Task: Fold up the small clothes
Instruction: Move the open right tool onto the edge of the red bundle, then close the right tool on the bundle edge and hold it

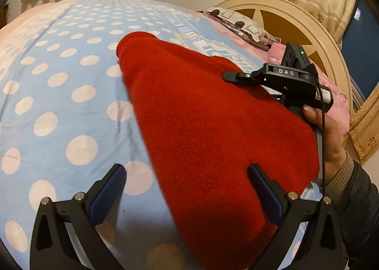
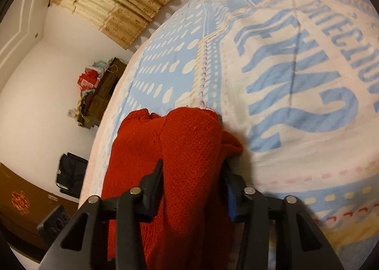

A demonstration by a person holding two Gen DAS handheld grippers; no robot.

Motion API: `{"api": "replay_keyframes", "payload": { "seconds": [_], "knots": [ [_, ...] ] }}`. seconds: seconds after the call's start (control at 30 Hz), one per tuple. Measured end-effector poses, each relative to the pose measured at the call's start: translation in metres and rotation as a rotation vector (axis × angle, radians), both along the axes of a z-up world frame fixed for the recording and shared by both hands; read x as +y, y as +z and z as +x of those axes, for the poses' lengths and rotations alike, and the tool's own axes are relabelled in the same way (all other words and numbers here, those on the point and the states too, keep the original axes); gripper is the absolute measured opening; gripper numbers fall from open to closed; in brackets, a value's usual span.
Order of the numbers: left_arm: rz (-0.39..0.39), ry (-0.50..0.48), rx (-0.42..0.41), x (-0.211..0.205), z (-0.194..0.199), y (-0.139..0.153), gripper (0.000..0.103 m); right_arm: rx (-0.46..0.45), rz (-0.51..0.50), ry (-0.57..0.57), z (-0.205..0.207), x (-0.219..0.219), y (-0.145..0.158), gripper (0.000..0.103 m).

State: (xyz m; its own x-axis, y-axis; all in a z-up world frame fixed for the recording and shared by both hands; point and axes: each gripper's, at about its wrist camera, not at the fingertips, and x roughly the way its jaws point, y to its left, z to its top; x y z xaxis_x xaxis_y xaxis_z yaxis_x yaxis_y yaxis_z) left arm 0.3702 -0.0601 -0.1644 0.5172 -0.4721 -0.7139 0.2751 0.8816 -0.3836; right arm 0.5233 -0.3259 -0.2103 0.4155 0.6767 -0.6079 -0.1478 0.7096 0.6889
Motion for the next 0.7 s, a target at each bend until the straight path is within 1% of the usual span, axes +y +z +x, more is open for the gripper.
{"api": "replay_keyframes", "payload": {
  "seconds": [0.07,0.17,0.23,0.27,0.3,0.33,0.4,0.43,0.5,0.53,0.6,0.7],
  "knots": [
    [-0.009,-0.007,0.006,0.001,0.002,-0.001,0.103,-0.014,0.001,0.024,-0.001,0.004,0.001,0.034],
    [-0.002,-0.019,0.003,0.001,0.002,0.001,0.103,-0.043,-0.002,0.046,-0.003,0.010,0.004,0.031],
    [-0.016,-0.040,0.000,0.001,0.000,0.004,0.094,-0.060,0.006,0.051,-0.005,0.012,0.006,0.031],
    [-0.029,-0.057,0.000,0.000,0.000,0.004,0.082,-0.072,0.005,0.053,-0.006,0.014,0.008,0.030],
    [-0.036,-0.067,0.001,-0.001,-0.001,0.005,0.078,-0.089,0.004,0.059,-0.008,0.016,0.011,0.030],
    [-0.025,-0.062,-0.006,-0.002,-0.003,0.007,0.077,-0.103,0.001,0.063,-0.009,0.018,0.014,0.030],
    [-0.012,-0.068,-0.022,-0.005,-0.004,0.009,0.070,-0.125,-0.005,0.068,-0.011,0.023,0.020,0.030],
    [-0.006,-0.069,-0.026,-0.005,-0.005,0.011,0.068,-0.130,-0.010,0.068,-0.012,0.026,0.021,0.030],
    [0.007,-0.073,-0.038,-0.006,-0.008,0.015,0.058,-0.136,-0.008,0.065,-0.015,0.028,0.024,0.030],
    [0.018,-0.073,-0.045,-0.006,-0.010,0.018,0.056,-0.138,0.000,0.065,-0.016,0.028,0.025,0.030],
    [0.045,-0.073,-0.059,-0.007,-0.014,0.023,0.048,-0.151,0.009,0.065,-0.019,0.030,0.031,0.030],
    [0.074,-0.075,-0.068,-0.008,-0.020,0.031,0.042,-0.172,0.010,0.068,-0.026,0.032,0.039,0.030]
  ]
}}
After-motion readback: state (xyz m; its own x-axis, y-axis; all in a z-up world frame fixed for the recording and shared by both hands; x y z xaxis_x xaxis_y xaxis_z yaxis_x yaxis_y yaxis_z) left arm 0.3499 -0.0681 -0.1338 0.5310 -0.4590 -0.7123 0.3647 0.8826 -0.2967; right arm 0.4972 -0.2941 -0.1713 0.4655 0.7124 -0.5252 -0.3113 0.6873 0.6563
